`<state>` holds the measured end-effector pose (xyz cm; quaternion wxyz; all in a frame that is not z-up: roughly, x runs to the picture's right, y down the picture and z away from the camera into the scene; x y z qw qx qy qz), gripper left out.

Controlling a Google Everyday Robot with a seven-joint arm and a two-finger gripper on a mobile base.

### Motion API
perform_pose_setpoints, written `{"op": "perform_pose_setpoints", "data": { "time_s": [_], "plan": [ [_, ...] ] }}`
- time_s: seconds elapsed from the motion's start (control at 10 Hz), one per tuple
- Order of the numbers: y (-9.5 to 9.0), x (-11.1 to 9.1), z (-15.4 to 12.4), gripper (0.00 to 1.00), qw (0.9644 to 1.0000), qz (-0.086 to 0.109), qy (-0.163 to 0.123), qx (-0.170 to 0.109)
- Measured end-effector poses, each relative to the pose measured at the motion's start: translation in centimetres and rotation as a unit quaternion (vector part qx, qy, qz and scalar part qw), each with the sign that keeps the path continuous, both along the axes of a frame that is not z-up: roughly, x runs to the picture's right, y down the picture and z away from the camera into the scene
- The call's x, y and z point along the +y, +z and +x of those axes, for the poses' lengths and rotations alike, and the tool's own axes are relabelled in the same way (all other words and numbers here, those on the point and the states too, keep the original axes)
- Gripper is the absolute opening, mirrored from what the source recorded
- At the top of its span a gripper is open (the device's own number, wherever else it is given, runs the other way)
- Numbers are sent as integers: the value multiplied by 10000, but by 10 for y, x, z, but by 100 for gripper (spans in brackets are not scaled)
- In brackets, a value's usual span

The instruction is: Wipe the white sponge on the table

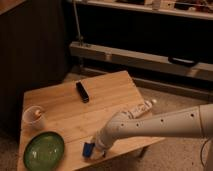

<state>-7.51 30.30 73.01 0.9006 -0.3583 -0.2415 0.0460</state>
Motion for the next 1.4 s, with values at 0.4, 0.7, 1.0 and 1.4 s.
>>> {"op": "perform_pose_setpoints", "data": {
  "time_s": [0.4,0.7,1.0,1.4],
  "plan": [
    [7,-5,-33,21,9995,55,-156,-263],
    [21,-12,-66,21,9981,110,-424,-442],
    [40,-29,-76,21,9977,187,-514,-397],
    [73,-62,-65,21,9978,328,-571,-118]
  ]
}}
